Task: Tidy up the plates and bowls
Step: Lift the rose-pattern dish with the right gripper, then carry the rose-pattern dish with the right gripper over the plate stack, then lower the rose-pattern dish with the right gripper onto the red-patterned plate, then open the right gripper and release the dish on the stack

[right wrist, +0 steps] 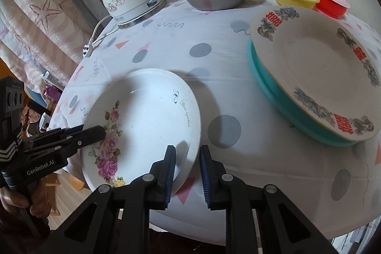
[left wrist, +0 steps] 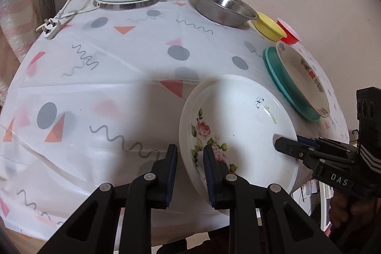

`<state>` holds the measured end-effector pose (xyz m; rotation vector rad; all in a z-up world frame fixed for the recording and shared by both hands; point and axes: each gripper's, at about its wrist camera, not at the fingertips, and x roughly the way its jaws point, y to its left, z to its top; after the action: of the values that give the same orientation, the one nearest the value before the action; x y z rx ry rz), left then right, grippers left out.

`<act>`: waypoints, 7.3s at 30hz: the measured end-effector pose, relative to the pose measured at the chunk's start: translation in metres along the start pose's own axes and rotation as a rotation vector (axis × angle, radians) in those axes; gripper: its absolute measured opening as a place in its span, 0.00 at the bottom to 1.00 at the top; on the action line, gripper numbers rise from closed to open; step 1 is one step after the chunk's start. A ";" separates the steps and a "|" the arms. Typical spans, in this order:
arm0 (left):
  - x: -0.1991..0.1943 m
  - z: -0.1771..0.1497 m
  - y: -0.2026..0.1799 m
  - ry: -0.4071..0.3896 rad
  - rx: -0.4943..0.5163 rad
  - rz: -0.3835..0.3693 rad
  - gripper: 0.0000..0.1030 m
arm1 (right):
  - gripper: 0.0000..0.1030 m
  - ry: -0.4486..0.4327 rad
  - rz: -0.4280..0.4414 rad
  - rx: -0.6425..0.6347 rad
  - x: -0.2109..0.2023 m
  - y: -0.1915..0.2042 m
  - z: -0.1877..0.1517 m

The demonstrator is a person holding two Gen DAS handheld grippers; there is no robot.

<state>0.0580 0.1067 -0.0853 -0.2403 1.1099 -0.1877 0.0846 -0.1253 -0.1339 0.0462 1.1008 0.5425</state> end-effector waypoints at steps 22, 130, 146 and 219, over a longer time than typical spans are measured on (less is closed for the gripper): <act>-0.016 0.004 -0.012 -0.079 0.061 0.031 0.20 | 0.19 -0.009 -0.008 -0.048 -0.003 0.008 0.004; 0.090 0.105 -0.202 -0.051 0.174 -0.025 0.20 | 0.17 -0.072 -0.075 0.066 -0.067 -0.203 0.066; 0.089 0.103 -0.201 -0.052 0.185 -0.033 0.23 | 0.22 -0.049 -0.159 -0.004 -0.062 -0.188 0.070; 0.070 0.082 -0.182 -0.081 0.105 0.048 0.33 | 0.09 -0.079 -0.192 -0.024 -0.067 -0.198 0.079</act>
<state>0.1573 -0.0781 -0.0594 -0.1261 1.0207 -0.1917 0.2070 -0.3087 -0.1006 -0.0579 1.0087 0.3788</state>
